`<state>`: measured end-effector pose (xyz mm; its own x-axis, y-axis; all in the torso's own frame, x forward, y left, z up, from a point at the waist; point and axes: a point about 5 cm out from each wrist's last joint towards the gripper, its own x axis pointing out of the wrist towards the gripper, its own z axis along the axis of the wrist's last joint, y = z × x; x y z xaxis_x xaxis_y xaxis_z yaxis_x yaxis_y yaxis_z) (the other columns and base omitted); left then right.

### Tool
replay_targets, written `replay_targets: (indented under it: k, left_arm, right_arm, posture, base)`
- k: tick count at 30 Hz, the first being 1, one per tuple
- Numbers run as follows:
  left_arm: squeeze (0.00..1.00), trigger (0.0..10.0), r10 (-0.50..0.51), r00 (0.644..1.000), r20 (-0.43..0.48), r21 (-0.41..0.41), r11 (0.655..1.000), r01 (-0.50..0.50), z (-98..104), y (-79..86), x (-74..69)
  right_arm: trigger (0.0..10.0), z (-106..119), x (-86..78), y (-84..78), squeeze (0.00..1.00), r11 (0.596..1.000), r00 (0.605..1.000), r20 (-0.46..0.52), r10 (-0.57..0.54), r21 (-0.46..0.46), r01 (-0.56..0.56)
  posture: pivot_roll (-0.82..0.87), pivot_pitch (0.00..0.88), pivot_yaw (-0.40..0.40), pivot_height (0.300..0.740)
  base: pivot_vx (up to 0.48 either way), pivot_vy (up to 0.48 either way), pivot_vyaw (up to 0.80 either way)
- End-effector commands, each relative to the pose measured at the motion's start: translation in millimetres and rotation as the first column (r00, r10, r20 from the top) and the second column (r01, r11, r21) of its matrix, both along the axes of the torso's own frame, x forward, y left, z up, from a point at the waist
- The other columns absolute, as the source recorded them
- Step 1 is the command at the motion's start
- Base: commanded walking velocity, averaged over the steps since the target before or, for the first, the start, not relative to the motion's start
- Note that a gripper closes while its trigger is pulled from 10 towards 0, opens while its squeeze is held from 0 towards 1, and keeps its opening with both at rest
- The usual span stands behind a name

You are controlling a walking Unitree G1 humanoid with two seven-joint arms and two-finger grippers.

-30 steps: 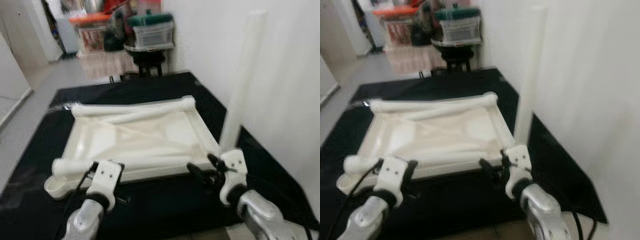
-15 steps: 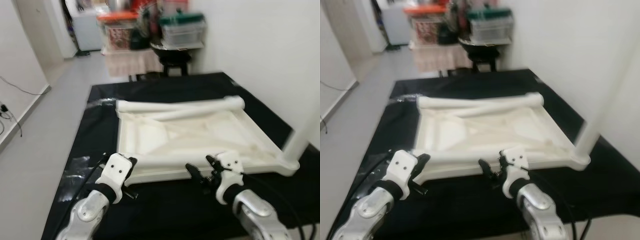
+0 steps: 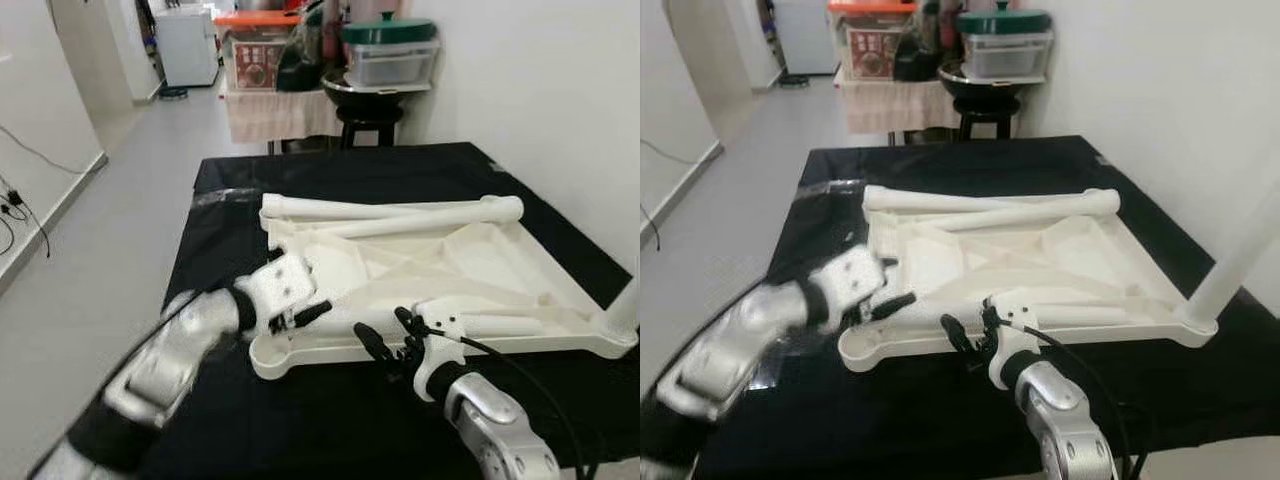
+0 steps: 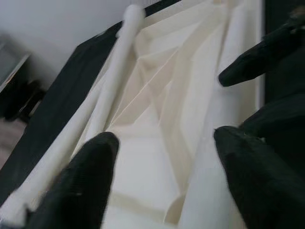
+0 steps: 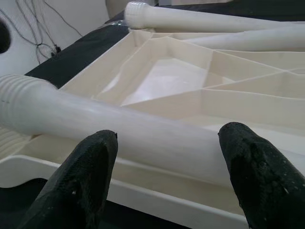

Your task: Building children table

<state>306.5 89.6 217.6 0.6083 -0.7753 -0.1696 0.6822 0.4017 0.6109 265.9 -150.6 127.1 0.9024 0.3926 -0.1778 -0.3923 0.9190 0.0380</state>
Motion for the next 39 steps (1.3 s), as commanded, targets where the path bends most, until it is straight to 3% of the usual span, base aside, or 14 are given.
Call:
replay_targets:
  k: [1, 3, 4, 5, 8, 9, 13, 14, 16, 17, 23, 39]
  left_arm:
    - [1.0, 10.0, -0.01, 0.998, -0.063, 0.064, 0.998, 0.014, -13, 1.4, 0.9]
    - [1.0, 10.0, -0.067, 0.991, -0.119, 0.203, 0.975, 0.09, -16, -0.2, 6.6]
    - [1.0, 10.0, -0.067, 0.991, -0.119, 0.203, 0.975, 0.09, -16, -0.2, 6.6]
    - [1.0, 10.0, -0.096, 0.982, -0.165, 0.287, 0.948, 0.141, -16, 0.1, 10.2]
    - [1.0, 10.0, -0.112, 0.971, -0.213, 0.348, 0.92, 0.183, -15, 0.5, 13.4]
    - [1.0, 10.0, -0.124, 0.95, -0.286, 0.44, 0.864, 0.245, -11, 1.8, 18.9]
    - [1.0, 10.0, -0.115, 0.945, -0.305, 0.504, 0.823, 0.263, -6, 2.4, 25.5]
    - [1.0, 10.0, -0.101, 0.957, -0.273, 0.548, 0.801, 0.241, 2, 0.6, 36.3]
    - [1.0, 10.0, -0.101, 0.957, -0.273, 0.548, 0.801, 0.241, 2, 0.6, 36.3]
    - [0.0, 10.0, -0.096, 0.961, -0.26, 0.582, 0.778, 0.235, 3, -0.1, 44.3]
    - [0.0, 10.0, -0.062, 0.965, -0.255, 0.661, 0.717, 0.221, -4, 1.8, 56.0]
    - [0.0, 10.0, -0.079, 0.931, -0.356, 0.641, 0.705, 0.304, -26, -4.5, 61.5]
  right_arm:
    - [10.0, -1, 0.6, 2.2, 0.0, 1.0, 1.0, 0.003, 0.006, 0.014, -0.006]
    - [10.0, -2, 1.4, 3.1, 0.0, 1.0, 1.0, -0.002, 0.008, 0.014, -0.008]
    - [10.0, -2, 1.4, 3.1, 0.0, 1.0, 1.0, -0.002, 0.008, 0.014, -0.008]
    - [10.0, -3, 2.0, 3.7, 0.0, 1.0, 1.0, -0.004, 0.009, 0.015, -0.009]
    - [10.0, -3, 2.3, 4.3, 0.0, 1.0, 1.0, -0.007, 0.01, 0.015, -0.01]
    - [10.0, -4, 2.6, 5.4, 0.0, 1.0, 1.0, -0.009, 0.01, 0.015, -0.01]
    - [10.0, -4, 2.5, 6.5, 0.0, 1.0, 1.0, -0.01, 0.01, 0.015, -0.01]
    - [10.0, -4, 2.3, 7.5, 0.0, 1.0, 1.0, -0.01, 0.009, 0.015, -0.009]
    - [10.0, -4, 2.3, 7.5, 0.0, 1.0, 1.0, -0.01, 0.009, 0.015, -0.009]
    - [10.0, -4, 1.7, 8.5, 0.0, 1.0, 1.0, -0.01, 0.008, 0.015, -0.008]
    - [10.0, -5, 0.3, 8.9, 0.0, 1.0, 1.0, -0.011, 0.007, 0.014, -0.006]
    - [10.0, -5, -10.2, 10.6, 0.0, 1.0, 1.0, -0.02, 0.01, 0.015, -0.01]
  posture:
    - [-0.03, 0.0, 0.013, 0.74]
    - [-0.04, 0.0, 0.024, 0.74]
    - [-0.04, 0.0, 0.024, 0.74]
    - [-0.04, 0.0, 0.029, 0.74]
    - [-0.04, 0.0, 0.033, 0.74]
    - [-0.05, 0.0, 0.043, 0.74]
    - [-0.06, 0.0, 0.048, 0.74]
    - [-0.06, 0.0, 0.053, 0.74]
    - [-0.06, 0.0, 0.053, 0.74]
    - [-0.07, 0.0, 0.062, 0.74]
    - [-0.07, 0.0, 0.064, 0.74]
    - [-0.1, 0.0, 0.084, 0.74]
  base:
    - [0.0, 0.0, 0.0]
    - [0.0, 0.0, 0.0]
    - [0.0, 0.0, 0.0]
    - [0.0, 0.0, 0.0]
    - [0.0, 0.0, 0.0]
    - [0.0, 0.0, 0.0]
    - [0.0, 0.0, 0.0]
    - [0.0, 0.0, 0.0]
    - [0.0, 0.0, 0.0]
    - [0.0, 0.0, 0.0]
    - [0.0, 0.0, 0.0]
    - [0.0, 0.0, 0.0]
